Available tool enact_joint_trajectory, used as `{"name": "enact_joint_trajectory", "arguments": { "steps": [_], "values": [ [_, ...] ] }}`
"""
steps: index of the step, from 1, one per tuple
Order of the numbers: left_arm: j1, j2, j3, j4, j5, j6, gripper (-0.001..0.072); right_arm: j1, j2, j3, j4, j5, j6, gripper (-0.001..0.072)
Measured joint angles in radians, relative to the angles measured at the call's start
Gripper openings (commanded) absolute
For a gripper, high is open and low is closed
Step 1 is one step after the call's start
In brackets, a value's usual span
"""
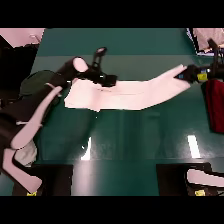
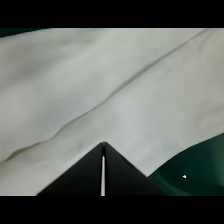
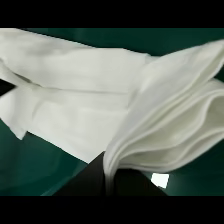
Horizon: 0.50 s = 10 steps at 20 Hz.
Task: Fold the shirts.
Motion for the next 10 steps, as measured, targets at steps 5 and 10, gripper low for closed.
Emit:
{"name": "enact_joint_trajectory", "arguments": {
  "steps": [5,10],
  "values": [
    [-0.056,-0.159,0.14,-0.016,-0.005,-0.006,0.0025,0.197,-0.013,0.227,0.0,0.002,0.073,0.0011],
    [-0.062,-0.201,0.173,0.014,-0.013,-0.008,0.0025,0.348,-0.117,0.434,-0.003,0.015,0.124,0.0012]
  ]
}}
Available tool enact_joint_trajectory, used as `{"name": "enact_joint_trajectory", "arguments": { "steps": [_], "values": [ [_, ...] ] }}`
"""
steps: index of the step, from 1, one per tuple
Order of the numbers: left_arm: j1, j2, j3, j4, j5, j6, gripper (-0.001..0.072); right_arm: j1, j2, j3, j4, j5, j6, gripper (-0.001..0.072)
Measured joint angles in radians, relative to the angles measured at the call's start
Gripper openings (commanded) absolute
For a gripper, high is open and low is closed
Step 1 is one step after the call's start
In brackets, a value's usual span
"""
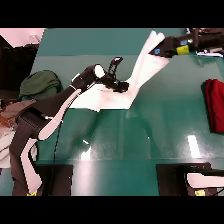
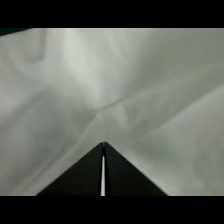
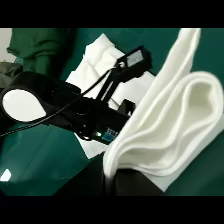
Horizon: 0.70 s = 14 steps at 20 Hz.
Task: Fold the shirts.
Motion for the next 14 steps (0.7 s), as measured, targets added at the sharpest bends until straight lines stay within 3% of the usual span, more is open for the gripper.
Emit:
{"name": "enact_joint_trajectory", "arguments": {
  "steps": [8,14],
  "values": [
    [0.113,0.002,0.016,0.03,-0.116,0.01,0.0023,0.181,-0.159,0.187,0.001,-0.029,0.023,0.0012],
    [0.296,0.149,0.026,0.107,-0.197,0.033,0.0025,0.293,-0.258,0.206,0.001,-0.134,0.014,0.0013]
  ]
}}
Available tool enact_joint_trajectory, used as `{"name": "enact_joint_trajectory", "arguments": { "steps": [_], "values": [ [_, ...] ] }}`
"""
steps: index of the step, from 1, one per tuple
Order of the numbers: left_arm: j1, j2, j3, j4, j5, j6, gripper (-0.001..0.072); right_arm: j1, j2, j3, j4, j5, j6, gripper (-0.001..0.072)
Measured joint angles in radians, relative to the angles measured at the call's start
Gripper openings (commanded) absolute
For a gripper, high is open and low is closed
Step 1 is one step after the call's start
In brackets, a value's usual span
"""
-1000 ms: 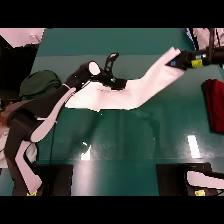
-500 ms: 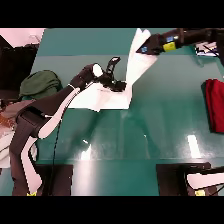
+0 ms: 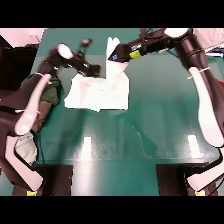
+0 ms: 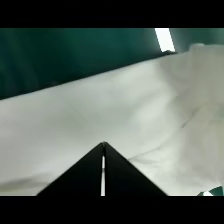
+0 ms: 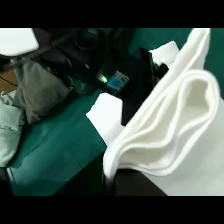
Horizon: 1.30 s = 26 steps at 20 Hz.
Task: Fold the shirts.
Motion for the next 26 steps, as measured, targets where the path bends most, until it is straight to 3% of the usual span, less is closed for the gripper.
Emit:
{"name": "enact_joint_trajectory", "arguments": {
  "steps": [5,6,8,9,11,12,15,20,26],
  "values": [
    [0.163,0.168,0.003,0.072,-0.084,0.014,0.0025,0.121,-0.137,0.004,0.002,-0.166,-0.079,0.0017],
    [0.187,0.195,0.003,0.078,-0.095,0.015,0.0025,0.148,-0.168,0.007,0.002,-0.207,-0.097,0.0077],
    [0.222,0.24,0.004,0.088,-0.113,0.018,0.0025,0.202,-0.227,0.031,0.006,-0.291,-0.141,0.0618],
    [0.231,0.256,0.003,0.089,-0.12,0.018,0.0025,0.225,-0.249,0.042,0.006,-0.328,-0.161,0.072],
    [0.244,0.277,0.004,0.092,-0.131,0.019,0.0025,0.252,-0.26,0.044,0.005,-0.368,-0.185,0.0715],
    [0.249,0.282,0.003,0.096,-0.14,0.019,0.0025,0.251,-0.243,0.025,0.003,-0.375,-0.194,0.0678],
    [0.255,0.293,0.004,0.096,-0.174,0.019,0.0025,0.197,-0.152,-0.079,-0.004,-0.314,-0.19,0.0674],
    [0.259,0.298,0.003,0.098,-0.215,0.02,0.0025,0.002,0.025,-0.392,-0.007,-0.174,-0.127,0.0667],
    [0.259,0.298,0.003,0.094,-0.226,0.02,0.0025,-0.184,0.138,-0.756,0.031,-0.231,-0.034,0.0667]
  ]
}}
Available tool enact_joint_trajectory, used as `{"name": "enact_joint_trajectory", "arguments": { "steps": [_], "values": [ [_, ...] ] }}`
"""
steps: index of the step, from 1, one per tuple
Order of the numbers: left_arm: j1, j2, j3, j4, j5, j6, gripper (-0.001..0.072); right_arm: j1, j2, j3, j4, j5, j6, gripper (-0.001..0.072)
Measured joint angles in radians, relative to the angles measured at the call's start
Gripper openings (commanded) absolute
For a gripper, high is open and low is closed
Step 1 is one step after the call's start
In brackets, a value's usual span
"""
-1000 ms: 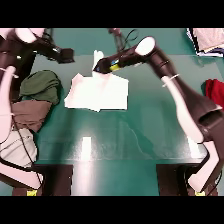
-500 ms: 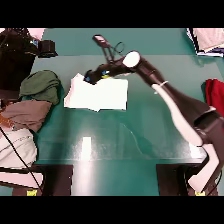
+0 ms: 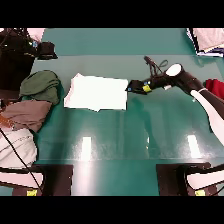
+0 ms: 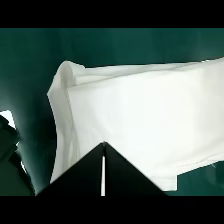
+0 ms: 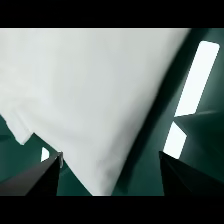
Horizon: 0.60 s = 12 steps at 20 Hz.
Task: Fold the shirts.
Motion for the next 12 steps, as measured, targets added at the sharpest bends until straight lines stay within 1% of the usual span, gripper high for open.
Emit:
{"name": "enact_joint_trajectory", "arguments": {
  "steps": [2,3,4,6,7,9,11,12],
  "values": [
    [0.0,-0.001,0.0,-0.005,0.0,0.0,0.0025,-0.015,-0.018,-0.048,0.06,-0.021,-0.004,0.0665],
    [0.0,-0.001,0.0,-0.008,0.0,0.0,0.0025,-0.017,-0.037,-0.057,0.089,-0.026,-0.013,0.0644],
    [0.0,-0.001,0.0,-0.01,-0.002,0.0,0.0025,-0.015,-0.06,-0.056,0.126,-0.032,-0.022,0.0625],
    [0.0,-0.001,0.0,-0.016,-0.003,0.0,0.0025,0.008,-0.111,-0.025,0.18,-0.04,-0.034,0.0625],
    [0.0,-0.001,0.0,-0.018,-0.003,0.0,0.0025,0.023,-0.138,-0.002,0.203,-0.038,-0.037,0.0614],
    [0.0,-0.001,0.0,-0.019,-0.007,0.0,0.0025,0.06,-0.192,0.055,0.236,-0.043,-0.043,0.0486],
    [0.0,-0.001,0.0,-0.022,-0.013,0.0,0.0025,0.098,-0.239,0.11,0.257,-0.066,-0.046,0.0266],
    [0.0,-0.001,0.0,-0.023,-0.016,0.0,0.0025,0.117,-0.259,0.135,0.267,-0.084,-0.047,0.0141]
  ]
}}
